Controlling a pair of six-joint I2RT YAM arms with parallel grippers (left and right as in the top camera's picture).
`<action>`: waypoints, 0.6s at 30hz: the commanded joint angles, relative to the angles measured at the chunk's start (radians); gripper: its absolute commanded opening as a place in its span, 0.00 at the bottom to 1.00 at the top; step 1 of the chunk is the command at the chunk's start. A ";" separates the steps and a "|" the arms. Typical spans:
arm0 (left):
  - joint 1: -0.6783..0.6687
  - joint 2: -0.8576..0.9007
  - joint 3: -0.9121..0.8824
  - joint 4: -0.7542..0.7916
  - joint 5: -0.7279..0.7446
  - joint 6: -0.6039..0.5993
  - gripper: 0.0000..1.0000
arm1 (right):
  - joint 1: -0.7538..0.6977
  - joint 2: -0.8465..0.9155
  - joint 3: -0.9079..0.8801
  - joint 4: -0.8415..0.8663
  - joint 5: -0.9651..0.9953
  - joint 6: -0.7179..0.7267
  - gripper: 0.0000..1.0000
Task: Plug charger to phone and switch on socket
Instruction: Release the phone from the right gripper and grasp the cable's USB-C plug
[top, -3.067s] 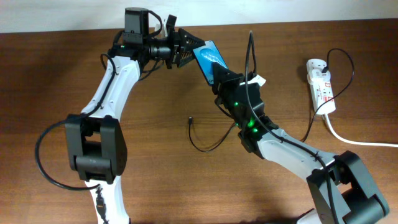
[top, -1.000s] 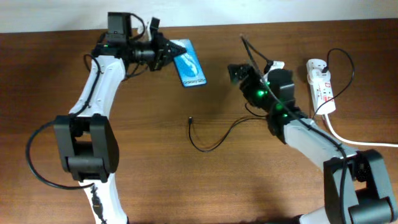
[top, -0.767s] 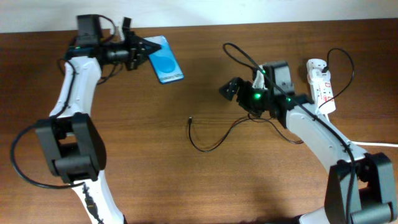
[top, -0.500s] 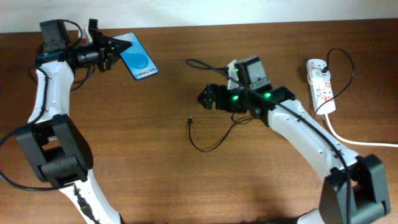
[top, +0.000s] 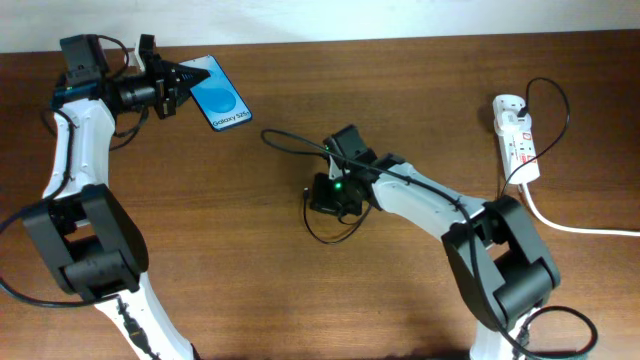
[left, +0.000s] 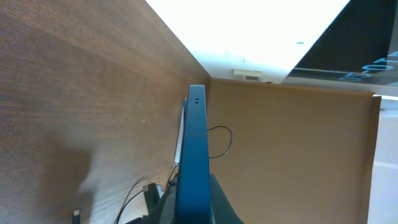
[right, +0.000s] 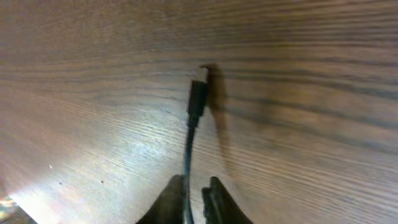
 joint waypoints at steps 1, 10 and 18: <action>-0.010 -0.004 0.010 0.001 0.037 0.016 0.00 | 0.021 0.038 0.010 0.032 -0.015 0.030 0.24; -0.010 -0.004 0.010 -0.001 0.029 0.016 0.00 | 0.024 0.113 0.010 0.135 -0.011 0.063 0.24; -0.012 -0.004 0.010 -0.002 0.030 0.040 0.00 | 0.023 0.125 0.010 0.169 -0.006 0.062 0.08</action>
